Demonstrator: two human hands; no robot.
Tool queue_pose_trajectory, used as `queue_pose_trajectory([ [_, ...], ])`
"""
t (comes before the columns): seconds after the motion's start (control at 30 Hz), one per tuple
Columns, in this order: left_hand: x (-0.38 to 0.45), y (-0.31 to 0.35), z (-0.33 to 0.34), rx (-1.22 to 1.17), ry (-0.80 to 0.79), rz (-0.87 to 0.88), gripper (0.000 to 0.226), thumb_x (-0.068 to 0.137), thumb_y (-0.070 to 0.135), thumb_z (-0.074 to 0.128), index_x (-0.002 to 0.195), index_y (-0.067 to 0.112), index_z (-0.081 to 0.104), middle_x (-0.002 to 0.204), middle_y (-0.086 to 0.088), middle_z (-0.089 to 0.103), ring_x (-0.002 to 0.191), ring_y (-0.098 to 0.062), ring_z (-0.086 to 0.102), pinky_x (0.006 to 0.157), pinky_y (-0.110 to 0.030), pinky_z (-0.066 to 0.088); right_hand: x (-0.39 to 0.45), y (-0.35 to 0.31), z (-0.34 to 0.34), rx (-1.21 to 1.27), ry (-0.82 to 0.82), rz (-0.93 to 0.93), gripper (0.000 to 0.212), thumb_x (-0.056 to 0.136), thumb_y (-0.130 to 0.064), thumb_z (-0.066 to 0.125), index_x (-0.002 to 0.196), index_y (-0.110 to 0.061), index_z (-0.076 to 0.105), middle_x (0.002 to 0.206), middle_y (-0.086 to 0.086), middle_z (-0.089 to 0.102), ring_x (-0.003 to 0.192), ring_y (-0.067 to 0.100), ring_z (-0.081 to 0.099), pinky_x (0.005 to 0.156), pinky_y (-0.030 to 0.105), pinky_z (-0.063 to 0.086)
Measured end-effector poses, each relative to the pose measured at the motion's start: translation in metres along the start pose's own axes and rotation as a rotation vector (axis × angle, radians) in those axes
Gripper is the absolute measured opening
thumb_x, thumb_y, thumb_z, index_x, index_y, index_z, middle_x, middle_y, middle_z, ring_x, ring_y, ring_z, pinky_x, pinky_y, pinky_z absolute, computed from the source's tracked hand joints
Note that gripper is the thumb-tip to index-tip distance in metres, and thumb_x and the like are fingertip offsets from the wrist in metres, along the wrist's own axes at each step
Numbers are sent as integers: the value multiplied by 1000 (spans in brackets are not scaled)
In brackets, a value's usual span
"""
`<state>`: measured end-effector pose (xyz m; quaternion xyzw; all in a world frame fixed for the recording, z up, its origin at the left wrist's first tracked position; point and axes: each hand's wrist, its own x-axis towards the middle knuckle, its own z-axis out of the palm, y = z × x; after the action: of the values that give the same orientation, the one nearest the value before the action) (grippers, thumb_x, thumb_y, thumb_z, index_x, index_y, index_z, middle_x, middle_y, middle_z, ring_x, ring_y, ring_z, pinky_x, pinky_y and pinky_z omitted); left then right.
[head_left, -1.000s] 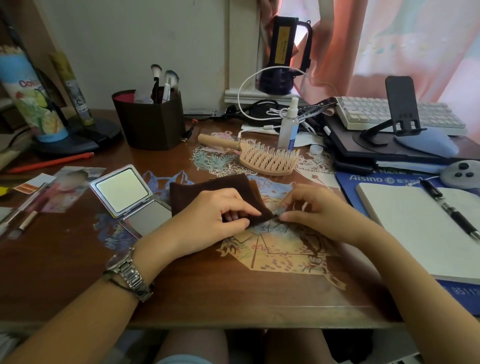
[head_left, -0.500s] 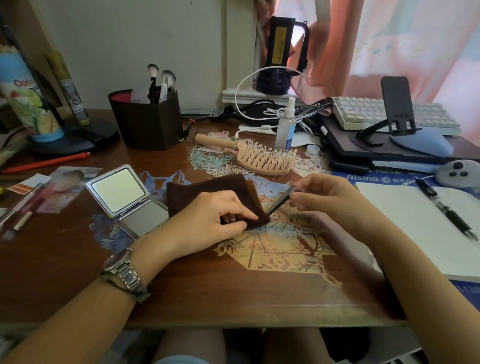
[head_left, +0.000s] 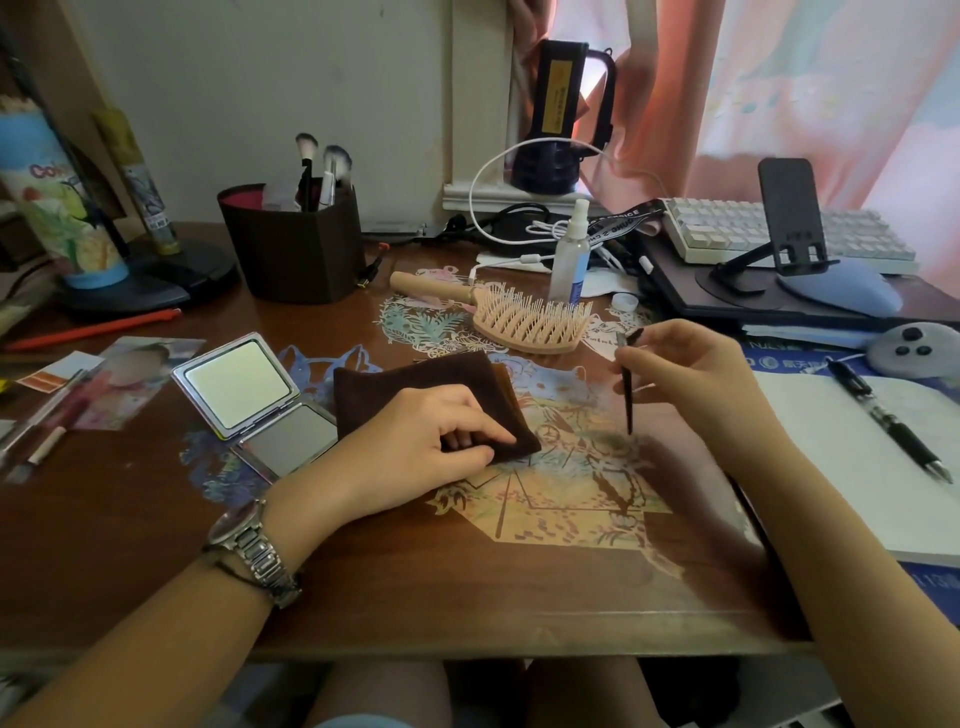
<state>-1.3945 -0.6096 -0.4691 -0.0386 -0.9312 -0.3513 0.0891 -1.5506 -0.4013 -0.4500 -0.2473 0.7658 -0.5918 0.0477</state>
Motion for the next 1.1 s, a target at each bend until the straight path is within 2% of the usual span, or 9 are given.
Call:
queue_pose_trajectory([
  [0.1, 0, 1, 0, 4, 7, 5, 25, 87, 20, 67, 107, 35, 70, 91, 15, 59, 90, -3, 58, 73, -10, 44, 3, 7, -2, -263, 33, -29, 11, 80, -19, 73, 87, -13, 67, 82, 6, 71, 72, 22, 70, 65, 32, 58],
  [0.17, 0, 1, 0, 5, 9, 7, 25, 87, 20, 67, 107, 35, 70, 90, 15, 59, 89, -3, 58, 72, -10, 44, 5, 11, -1, -415, 42, -39, 12, 79, -24, 74, 87, -16, 68, 80, -2, 69, 71, 13, 66, 61, 25, 52],
  [0.27, 0, 1, 0, 8, 9, 6, 25, 87, 20, 67, 107, 34, 70, 92, 15, 59, 90, -5, 58, 72, -10, 44, 6, 16, 1, -539, 34, -49, 18, 80, -26, 73, 95, -18, 66, 82, -4, 68, 72, 5, 62, 57, 17, 42],
  [0.47, 0, 0, 1, 3, 10, 8, 25, 87, 19, 68, 107, 35, 70, 92, 13, 60, 90, -5, 59, 74, -12, 46, 5, 21, 3, -668, -7, -57, 31, 80, -26, 74, 106, -20, 58, 80, -7, 64, 78, 14, 62, 71, 30, 52],
  [0.8, -2, 1, 0, -50, 8, -24, 25, 86, 20, 68, 107, 32, 71, 92, 14, 59, 87, -5, 58, 74, -12, 46, -1, 12, 6, -785, -17, -150, 24, 81, -27, 72, 102, -28, 59, 92, -9, 63, 80, 13, 60, 67, 31, 51],
  [0.9, -2, 1, 0, -70, 6, -32, 24, 86, 20, 68, 108, 30, 72, 93, 13, 59, 86, -4, 58, 74, -12, 46, 3, -2, 15, -808, -103, -232, 19, 80, -26, 71, 96, -30, 61, 91, -10, 63, 80, 9, 60, 70, 36, 55],
  [1.1, -2, -1, 0, -82, -18, -33, 25, 88, 23, 65, 112, 29, 70, 95, 14, 56, 86, -1, 55, 75, -12, 46, 29, -49, 46, -862, -317, -329, 21, 77, -19, 75, 97, -21, 68, 91, -10, 62, 83, 12, 61, 77, 35, 55],
])
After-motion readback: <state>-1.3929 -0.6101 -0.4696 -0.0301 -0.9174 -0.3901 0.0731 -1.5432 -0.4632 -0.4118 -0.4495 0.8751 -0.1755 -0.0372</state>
